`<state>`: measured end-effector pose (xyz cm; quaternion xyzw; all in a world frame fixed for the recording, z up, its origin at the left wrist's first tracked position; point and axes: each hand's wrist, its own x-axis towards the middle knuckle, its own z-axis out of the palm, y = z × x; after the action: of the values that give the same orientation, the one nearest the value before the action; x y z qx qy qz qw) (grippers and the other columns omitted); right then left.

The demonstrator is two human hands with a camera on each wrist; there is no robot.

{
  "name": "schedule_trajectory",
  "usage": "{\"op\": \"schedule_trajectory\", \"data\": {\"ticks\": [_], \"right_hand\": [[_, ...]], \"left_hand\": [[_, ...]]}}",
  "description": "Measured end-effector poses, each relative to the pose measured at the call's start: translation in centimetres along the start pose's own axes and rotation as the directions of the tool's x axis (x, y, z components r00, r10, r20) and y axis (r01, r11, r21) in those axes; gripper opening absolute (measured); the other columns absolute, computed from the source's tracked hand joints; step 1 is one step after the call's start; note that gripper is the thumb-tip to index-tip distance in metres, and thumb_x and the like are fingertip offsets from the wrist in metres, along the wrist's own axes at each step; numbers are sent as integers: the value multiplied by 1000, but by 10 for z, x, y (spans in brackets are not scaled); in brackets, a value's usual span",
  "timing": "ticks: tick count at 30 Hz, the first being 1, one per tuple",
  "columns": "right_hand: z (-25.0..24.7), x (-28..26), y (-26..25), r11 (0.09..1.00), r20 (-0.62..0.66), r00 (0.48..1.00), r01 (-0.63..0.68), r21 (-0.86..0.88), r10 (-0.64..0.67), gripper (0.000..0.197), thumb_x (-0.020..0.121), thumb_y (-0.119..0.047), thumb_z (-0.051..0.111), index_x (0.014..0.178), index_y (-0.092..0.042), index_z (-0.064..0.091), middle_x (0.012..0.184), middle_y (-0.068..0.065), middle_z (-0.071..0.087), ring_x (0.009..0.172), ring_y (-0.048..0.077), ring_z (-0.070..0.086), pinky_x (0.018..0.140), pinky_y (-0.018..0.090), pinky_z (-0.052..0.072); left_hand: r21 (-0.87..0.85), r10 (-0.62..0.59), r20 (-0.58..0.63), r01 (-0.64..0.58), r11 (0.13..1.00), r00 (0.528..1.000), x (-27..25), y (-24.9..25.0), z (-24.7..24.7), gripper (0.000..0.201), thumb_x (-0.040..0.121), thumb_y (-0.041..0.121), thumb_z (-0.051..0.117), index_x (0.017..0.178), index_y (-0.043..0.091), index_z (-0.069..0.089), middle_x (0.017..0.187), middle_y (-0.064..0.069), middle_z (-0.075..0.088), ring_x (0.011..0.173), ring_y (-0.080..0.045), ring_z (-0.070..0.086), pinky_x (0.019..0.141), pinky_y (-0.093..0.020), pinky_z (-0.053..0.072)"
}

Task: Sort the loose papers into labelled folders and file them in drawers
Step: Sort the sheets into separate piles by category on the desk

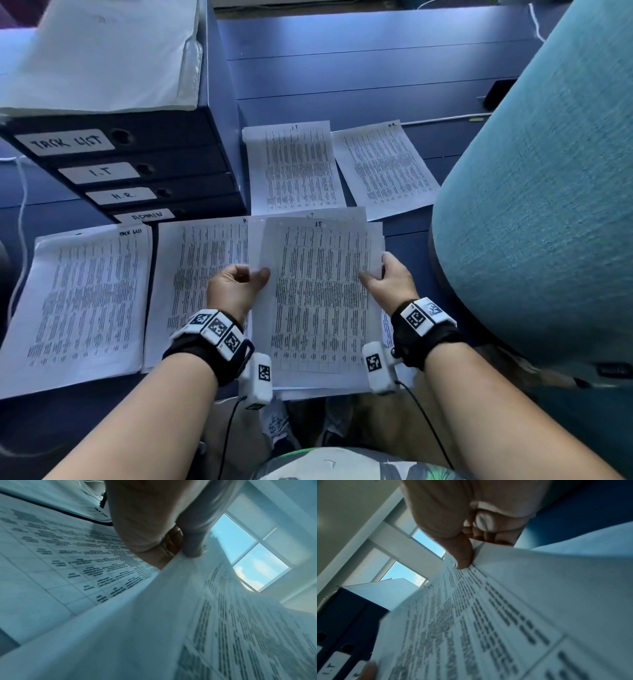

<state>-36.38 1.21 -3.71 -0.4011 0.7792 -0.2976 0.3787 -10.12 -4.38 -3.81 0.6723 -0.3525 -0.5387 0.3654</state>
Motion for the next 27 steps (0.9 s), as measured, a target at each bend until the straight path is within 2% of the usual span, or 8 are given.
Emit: {"op": "schedule_trajectory", "data": {"ticks": [2, 6, 10, 13, 18, 22, 25, 27], "right_hand": [[-5, 0, -1, 1000, -54, 999, 2, 28, -1, 11, 86, -17, 68, 92, -18, 60, 88, -5, 68, 82, 11, 65, 75, 27, 53], [-8, 11, 14, 998, -110, 993, -43, 54, 48, 7, 85, -14, 62, 82, -8, 60, 76, 3, 64, 69, 16, 56, 63, 28, 48], [-12, 12, 18, 974, -52, 997, -39, 225, 52, 11, 87, -10, 65, 91, -19, 69, 89, -7, 73, 87, 12, 68, 86, 34, 55], [-14, 13, 16, 966, -17, 999, -40, 256, 46, 12, 87, -7, 66, 87, -20, 68, 92, -4, 73, 91, 17, 68, 92, 41, 53], [-9, 15, 4, 951, -34, 999, -23, 310, 35, 17, 87, -6, 64, 97, -20, 61, 97, 7, 72, 95, 26, 68, 90, 47, 53], [-14, 16, -21, 957, -190, 981, 83, 277, -30, 39, 89, -13, 62, 122, -25, 46, 94, 4, 62, 86, 14, 64, 68, 28, 52], [-19, 26, -37, 938, -328, 944, 141, 317, -31, 46, 90, -17, 62, 131, -24, 43, 96, 6, 63, 86, 15, 64, 70, 29, 53], [-19, 32, -44, 930, -332, 943, 152, 334, -35, 59, 89, -24, 64, 142, -23, 36, 93, 3, 62, 85, 15, 64, 74, 27, 52]], "left_hand": [[-2, 13, 7, -13, 1000, 1000, 1, -2, 3, 10, 85, 15, 74, 80, 17, 66, 84, -7, 70, 80, -25, 64, 69, -35, 54], [59, 36, -45, -33, 998, 998, 7, -4, 0, 15, 86, 11, 72, 77, 21, 65, 83, -5, 69, 80, -23, 62, 78, -42, 52], [53, 3, -102, 2, 999, 995, 17, -5, -8, 18, 84, 12, 74, 73, 22, 65, 77, 1, 68, 80, -22, 63, 91, -51, 54], [78, -6, -87, 13, 997, 996, 19, -5, -10, 17, 84, 12, 74, 73, 21, 66, 79, -1, 69, 80, -23, 64, 90, -53, 54], [31, -42, 79, 40, 999, 996, 6, 4, 4, 6, 93, 14, 63, 90, 12, 67, 96, -14, 71, 89, -30, 66, 90, -54, 54], [-44, -187, 255, 205, 978, 949, -5, 19, 9, 30, 97, 36, 51, 104, 10, 64, 99, -14, 72, 88, -30, 70, 72, -43, 59], [148, -197, 385, 150, 978, 902, -8, 21, 6, 28, 86, 21, 69, 111, 12, 61, 108, -12, 70, 97, -30, 69, 79, -48, 59], [175, -162, 368, 103, 979, 915, -6, 21, 7, 22, 90, 9, 65, 110, 13, 60, 109, -10, 69, 98, -29, 68, 79, -50, 59]]}}
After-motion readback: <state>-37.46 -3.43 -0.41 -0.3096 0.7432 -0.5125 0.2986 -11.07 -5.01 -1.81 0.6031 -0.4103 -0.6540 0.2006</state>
